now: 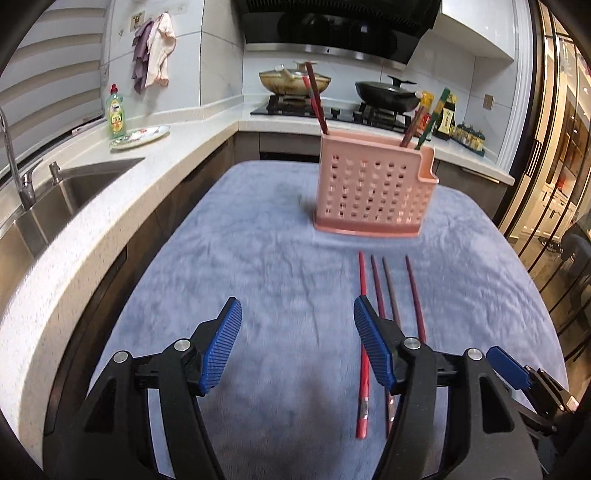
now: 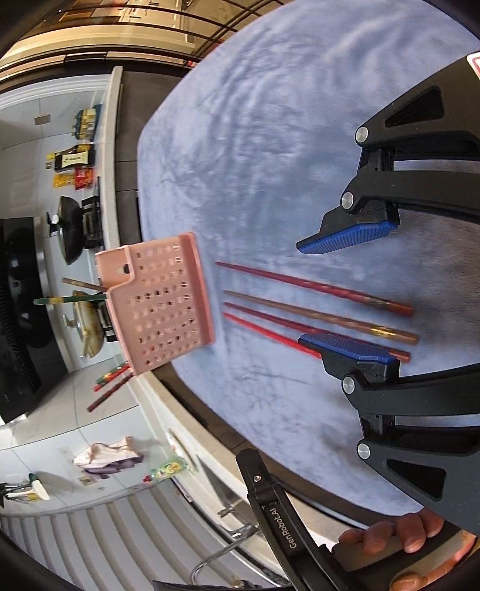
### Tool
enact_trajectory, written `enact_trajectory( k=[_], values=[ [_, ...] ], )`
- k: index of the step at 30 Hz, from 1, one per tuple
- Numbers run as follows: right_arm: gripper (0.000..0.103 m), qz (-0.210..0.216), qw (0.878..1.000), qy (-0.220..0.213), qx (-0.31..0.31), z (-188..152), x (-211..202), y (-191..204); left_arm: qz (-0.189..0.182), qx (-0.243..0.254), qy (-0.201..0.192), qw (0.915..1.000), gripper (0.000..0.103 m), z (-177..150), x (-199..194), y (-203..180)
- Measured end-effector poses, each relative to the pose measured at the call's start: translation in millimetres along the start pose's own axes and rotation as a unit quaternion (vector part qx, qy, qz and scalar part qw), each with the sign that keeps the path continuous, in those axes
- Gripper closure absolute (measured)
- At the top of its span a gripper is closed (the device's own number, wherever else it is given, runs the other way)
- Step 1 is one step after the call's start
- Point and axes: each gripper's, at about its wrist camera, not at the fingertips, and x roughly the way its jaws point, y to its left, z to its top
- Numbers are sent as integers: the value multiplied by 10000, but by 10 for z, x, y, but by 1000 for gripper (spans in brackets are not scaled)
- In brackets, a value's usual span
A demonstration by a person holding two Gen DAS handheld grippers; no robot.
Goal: Organize utensils
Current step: 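Move both tools back over the remaining chopsticks on the blanket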
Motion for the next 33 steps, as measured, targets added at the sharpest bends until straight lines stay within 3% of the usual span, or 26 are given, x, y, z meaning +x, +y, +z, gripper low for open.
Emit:
enact_trajectory(
  k=[11,25,30,33],
  values=[
    [59,-184,9988,445,-8,-294,218,46,-16,-99,373,9993,42,-412,42,95],
    [76,-400,9976,527,-203,-401,300,33,4,-105,559,9984,41,-580,61,125],
    [92,-381,9979,518,-77,-404,286,-55,-15,-81,610,9981,40,-616,62,111],
    [95,-318,9982,515,22,-410,259,-128,-60,-56,630,9980,35,-644,59,84]
  ],
)
